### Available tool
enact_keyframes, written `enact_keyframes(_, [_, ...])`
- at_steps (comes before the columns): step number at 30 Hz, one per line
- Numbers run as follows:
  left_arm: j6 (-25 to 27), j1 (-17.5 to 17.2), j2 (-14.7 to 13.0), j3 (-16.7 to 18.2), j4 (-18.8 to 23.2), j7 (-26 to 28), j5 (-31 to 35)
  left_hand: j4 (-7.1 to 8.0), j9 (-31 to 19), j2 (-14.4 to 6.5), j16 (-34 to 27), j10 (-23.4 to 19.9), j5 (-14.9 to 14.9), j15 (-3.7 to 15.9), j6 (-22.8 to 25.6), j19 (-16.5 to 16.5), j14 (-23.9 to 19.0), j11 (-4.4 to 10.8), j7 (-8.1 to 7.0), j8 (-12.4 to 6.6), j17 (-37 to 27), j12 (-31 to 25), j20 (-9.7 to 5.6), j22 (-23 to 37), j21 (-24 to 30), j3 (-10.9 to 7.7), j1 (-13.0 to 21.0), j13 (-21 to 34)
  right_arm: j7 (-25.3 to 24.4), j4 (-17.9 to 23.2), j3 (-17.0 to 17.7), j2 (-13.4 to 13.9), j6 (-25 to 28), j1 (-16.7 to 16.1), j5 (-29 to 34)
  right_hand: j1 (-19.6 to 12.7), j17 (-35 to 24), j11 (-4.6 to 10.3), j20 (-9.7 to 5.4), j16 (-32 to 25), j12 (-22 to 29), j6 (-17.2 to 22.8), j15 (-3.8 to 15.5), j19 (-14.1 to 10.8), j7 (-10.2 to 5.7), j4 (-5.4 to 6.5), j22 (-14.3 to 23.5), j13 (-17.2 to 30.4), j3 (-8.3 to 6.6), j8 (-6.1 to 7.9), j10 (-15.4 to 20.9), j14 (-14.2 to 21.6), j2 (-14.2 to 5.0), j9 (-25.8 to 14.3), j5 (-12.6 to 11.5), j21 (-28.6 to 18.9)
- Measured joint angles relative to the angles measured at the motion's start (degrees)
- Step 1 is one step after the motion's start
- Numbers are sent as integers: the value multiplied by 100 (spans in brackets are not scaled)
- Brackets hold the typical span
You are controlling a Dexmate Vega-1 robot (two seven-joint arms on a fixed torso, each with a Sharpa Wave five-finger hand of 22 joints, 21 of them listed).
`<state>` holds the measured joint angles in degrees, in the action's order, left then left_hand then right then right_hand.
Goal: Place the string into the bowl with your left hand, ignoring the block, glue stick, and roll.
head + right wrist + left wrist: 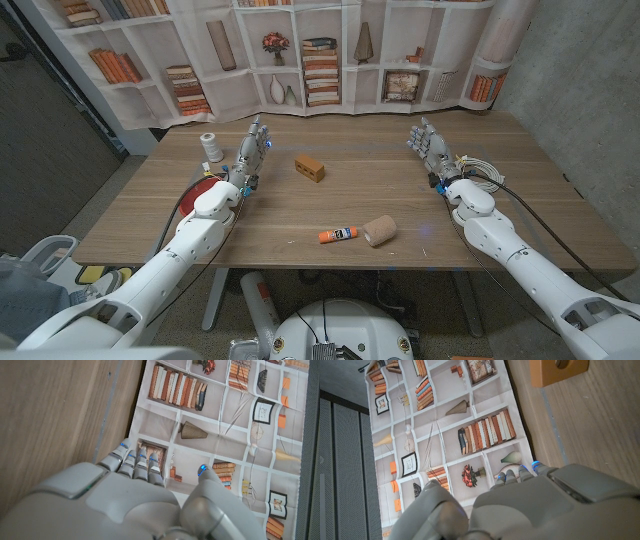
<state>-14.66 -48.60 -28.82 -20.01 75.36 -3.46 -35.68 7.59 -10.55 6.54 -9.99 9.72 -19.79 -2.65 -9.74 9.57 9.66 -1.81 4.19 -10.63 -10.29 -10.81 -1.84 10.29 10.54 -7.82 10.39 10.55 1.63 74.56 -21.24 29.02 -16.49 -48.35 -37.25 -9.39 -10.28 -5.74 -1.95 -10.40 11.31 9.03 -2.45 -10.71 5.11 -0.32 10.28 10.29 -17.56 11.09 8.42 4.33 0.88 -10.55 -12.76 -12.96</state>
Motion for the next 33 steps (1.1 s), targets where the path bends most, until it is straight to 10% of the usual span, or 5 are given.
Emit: enact_keyframes(33, [798, -625, 639, 1131, 849, -319, 1056, -48, 2, -189, -107, -90, -83, 0, -20, -1, -1, 17, -21, -128, 1, -129, 0, -2, 72, -48, 189, -2, 105, 149, 68, 51, -134, -105, 3, 0, 2, 0, -20, -22, 44, 92, 10, -123, -30, 0, -1, -1, 0, 0, 61, 71, 0, 1, 0, 0])
